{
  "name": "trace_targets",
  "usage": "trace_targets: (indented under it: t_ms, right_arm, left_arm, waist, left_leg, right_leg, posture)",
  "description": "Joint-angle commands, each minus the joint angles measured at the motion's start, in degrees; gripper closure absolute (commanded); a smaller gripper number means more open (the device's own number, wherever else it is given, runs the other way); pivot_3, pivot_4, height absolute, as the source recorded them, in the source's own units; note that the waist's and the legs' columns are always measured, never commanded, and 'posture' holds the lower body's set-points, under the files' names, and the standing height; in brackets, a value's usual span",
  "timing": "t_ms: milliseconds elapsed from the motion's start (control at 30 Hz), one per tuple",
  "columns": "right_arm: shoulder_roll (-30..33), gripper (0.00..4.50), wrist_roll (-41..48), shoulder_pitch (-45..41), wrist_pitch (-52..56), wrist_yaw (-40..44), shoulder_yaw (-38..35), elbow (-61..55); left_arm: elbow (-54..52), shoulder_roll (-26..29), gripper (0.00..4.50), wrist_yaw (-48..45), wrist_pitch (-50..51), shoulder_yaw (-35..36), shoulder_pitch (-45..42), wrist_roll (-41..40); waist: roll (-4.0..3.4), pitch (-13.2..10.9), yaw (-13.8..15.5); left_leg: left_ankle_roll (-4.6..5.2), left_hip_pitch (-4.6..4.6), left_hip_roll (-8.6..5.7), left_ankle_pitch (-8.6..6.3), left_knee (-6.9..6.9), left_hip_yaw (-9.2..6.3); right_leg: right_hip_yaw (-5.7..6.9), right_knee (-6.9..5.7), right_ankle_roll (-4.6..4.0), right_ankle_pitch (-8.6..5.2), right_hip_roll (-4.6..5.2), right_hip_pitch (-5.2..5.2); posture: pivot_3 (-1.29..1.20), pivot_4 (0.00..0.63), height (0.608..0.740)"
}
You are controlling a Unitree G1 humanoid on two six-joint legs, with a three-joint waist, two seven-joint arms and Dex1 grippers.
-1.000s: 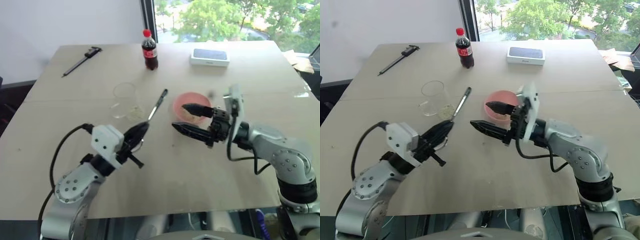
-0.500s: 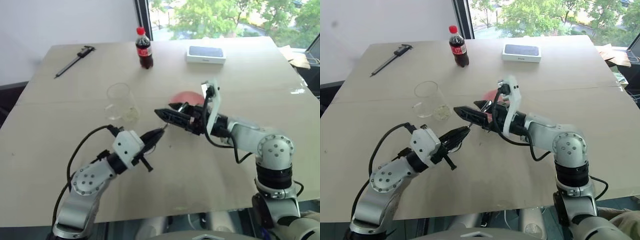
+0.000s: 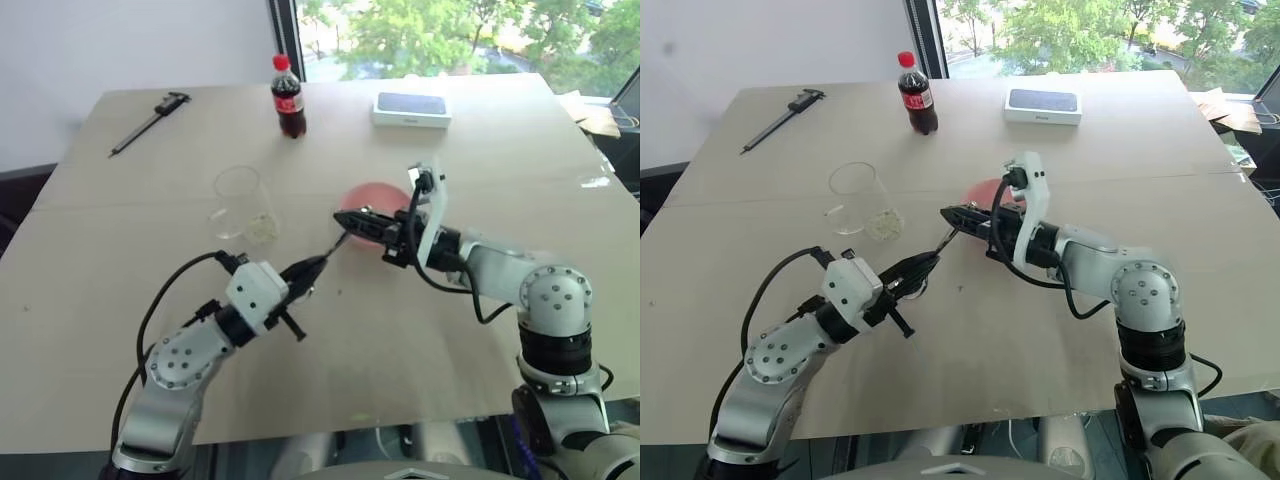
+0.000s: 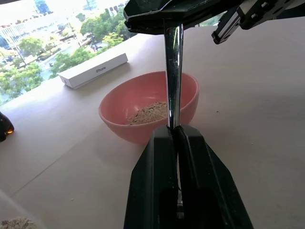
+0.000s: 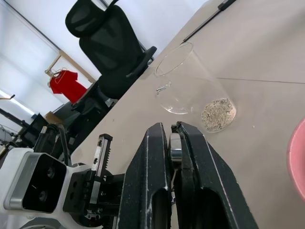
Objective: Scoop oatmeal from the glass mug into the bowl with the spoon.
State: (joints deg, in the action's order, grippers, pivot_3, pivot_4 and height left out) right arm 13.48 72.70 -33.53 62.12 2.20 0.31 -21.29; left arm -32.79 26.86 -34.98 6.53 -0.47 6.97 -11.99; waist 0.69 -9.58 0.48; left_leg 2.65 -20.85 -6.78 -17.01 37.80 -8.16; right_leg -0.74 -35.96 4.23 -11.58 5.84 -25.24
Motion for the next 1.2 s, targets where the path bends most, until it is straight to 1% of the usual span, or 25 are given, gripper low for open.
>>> trace_targets:
  t_ms: [33,67,100,133,167,200,267,333,400,433,467,533,600,667,800,1200]
  right_arm:
    - [-0.97,4.47,-0.58,-1.59,-1.45,0.20,-0.10,-0.44]
    - [-1.34,4.50,-0.76,-1.67,-1.54,-0.03,-0.19,-0.27]
    - [-1.76,4.50,-0.89,-1.67,-1.69,-0.37,-0.28,-0.13]
    - [-2.18,4.50,-0.97,-1.63,-1.85,-0.74,-0.40,0.01]
    - [-2.48,4.50,-1.17,-1.58,-2.06,-1.03,-0.54,0.17]
    - [-2.64,4.50,-1.49,-1.50,-2.27,-1.30,-0.83,0.40]
    - [-2.80,4.50,-1.68,-1.25,-2.48,-1.78,-1.37,0.60]
    - [-2.74,4.50,-1.32,-1.02,-2.67,-2.35,-2.48,1.11]
    - [-2.48,4.50,-0.96,-0.90,-2.93,-3.27,-4.11,2.03]
    - [-2.55,4.50,-0.94,-0.97,-3.15,-3.92,-4.76,2.37]
    - [-2.68,4.50,-1.01,-1.11,-3.45,-4.61,-5.45,2.73]
    - [-3.03,4.50,-0.87,-1.44,-3.89,-5.95,-6.48,3.17]
    - [-3.13,4.50,-0.89,-1.53,-4.11,-6.92,-7.29,3.33]
    - [-2.93,4.50,-0.93,-1.53,-4.11,-7.32,-7.75,3.34]
    - [-3.40,4.50,-0.92,-1.17,-4.96,-8.78,-8.73,3.51]
    - [-4.41,4.50,-1.85,-1.51,-5.96,-11.07,-8.39,2.06]
  left_arm:
    - [-2.79,0.08,4.50,1.38,2.08,0.56,0.40,-0.83]
    - [-2.95,-0.02,3.80,1.83,2.19,0.65,0.50,-0.43]
    - [-3.07,-0.21,3.50,2.41,1.79,0.77,0.63,0.10]
    - [-3.27,-0.17,2.94,2.67,1.39,0.87,0.90,0.37]
    - [-3.76,0.14,2.67,2.96,1.31,1.44,1.56,0.61]
    - [-4.70,0.21,2.21,3.76,1.93,3.18,2.87,0.18]
    - [-6.19,0.13,2.21,4.73,2.08,5.77,4.95,-0.73]
    - [-7.73,-1.17,2.21,7.32,1.55,8.50,7.12,0.05]
    - [-5.95,-4.19,2.21,15.70,-3.19,11.62,9.30,9.56]
    - [-4.55,-4.76,2.21,18.63,-5.93,12.59,10.59,14.10]
    - [-2.94,-5.43,2.21,20.99,-8.53,13.46,11.73,17.33]
    - [0.00,-7.43,2.21,25.28,-9.89,15.53,12.65,20.15]
    - [2.57,-9.79,2.21,27.66,-8.86,17.48,12.05,18.65]
    - [4.61,-10.20,2.21,28.02,-8.54,18.31,11.26,18.22]
    - [10.01,-8.59,2.21,27.12,-8.84,18.03,7.52,18.00]
    - [25.01,-5.48,2.21,26.10,-13.41,16.69,-5.60,16.41]
  waist:
    - [-0.01,0.01,-0.02]
    - [-0.02,0.01,-0.02]
    - [-0.02,0.01,-0.05]
    - [-0.02,0.01,-0.07]
    - [-0.02,0.01,-0.11]
    - [-0.02,0.01,-0.25]
    - [-0.02,0.01,-0.48]
    - [-0.02,0.02,-0.60]
    - [-0.05,0.02,-0.75]
    - [-0.04,0.03,-0.74]
    - [-0.06,0.05,-0.76]
    - [-0.13,0.08,-0.70]
    - [-0.13,0.09,-0.63]
    - [-0.14,0.09,-0.62]
    - [-0.14,0.09,-0.59]
    - [-0.13,0.09,-1.16]
  left_leg:
    - [0.00,0.00,0.00,0.00,0.00,0.00]
    - [0.00,0.00,0.00,0.00,0.00,0.00]
    - [0.00,0.00,0.00,0.00,0.01,0.00]
    - [0.00,0.00,0.00,0.00,0.02,0.00]
    - [0.00,0.00,0.00,0.00,0.04,0.00]
    - [0.00,0.00,0.00,0.00,0.04,0.00]
    - [0.00,-0.01,0.00,0.00,0.04,0.00]
    - [0.00,0.00,0.00,0.00,0.04,0.00]
    - [0.00,0.00,0.00,0.00,0.05,0.02]
    - [0.00,0.01,0.00,0.00,0.05,0.05]
    - [0.00,0.01,0.00,0.00,0.06,0.06]
    - [0.00,0.02,0.01,0.00,0.06,0.07]
    - [0.00,0.02,0.01,0.00,0.06,0.08]
    - [0.00,0.01,0.01,0.00,0.10,0.07]
    - [0.01,-0.04,0.00,-0.01,0.31,0.06]
    - [-0.01,-0.02,-0.01,0.00,0.52,0.22]
  right_leg:
    - [0.00,-0.01,0.00,0.00,0.00,0.00]
    - [0.00,-0.02,0.00,0.00,0.00,0.00]
    - [-0.01,-0.03,0.00,0.00,0.00,0.00]
    - [-0.01,-0.03,0.00,0.00,0.00,0.00]
    - [-0.01,-0.04,0.00,0.00,0.00,0.00]
    - [-0.01,-0.04,0.00,0.00,-0.01,0.00]
    - [-0.02,-0.04,0.00,0.00,0.00,-0.01]
    - [-0.02,-0.04,0.00,0.00,-0.01,-0.01]
    - [-0.04,-0.03,0.00,0.00,0.00,0.00]
    - [-0.07,-0.03,0.00,0.01,0.01,0.00]
    - [-0.07,-0.03,0.01,0.01,-0.01,0.00]
    - [-0.08,-0.04,0.00,0.02,-0.02,0.00]
    - [-0.08,-0.06,0.00,0.03,-0.02,0.00]
    - [-0.07,-0.08,0.01,0.04,-0.03,0.00]
    - [-0.04,-0.22,0.02,0.05,-0.02,0.00]
    - [-0.25,-0.74,0.02,0.05,-0.01,-0.18]
  posture:
    - [0.00,0.150,0.740]
    - [0.00,0.150,0.740]
    - [0.00,0.150,0.740]
    - [0.00,0.150,0.740]
    - [0.00,0.150,0.740]
    - [0.00,0.150,0.740]
    - [0.00,0.150,0.740]
    - [0.00,0.150,0.740]
    - [0.00,0.150,0.740]
    - [0.00,0.150,0.740]
    - [0.00,0.150,0.740]
    - [0.00,0.150,0.740]
    - [0.00,0.150,0.740]
    - [0.00,0.150,0.740]
    - [0.00,0.150,0.740]
    - [0.00,0.150,0.740]
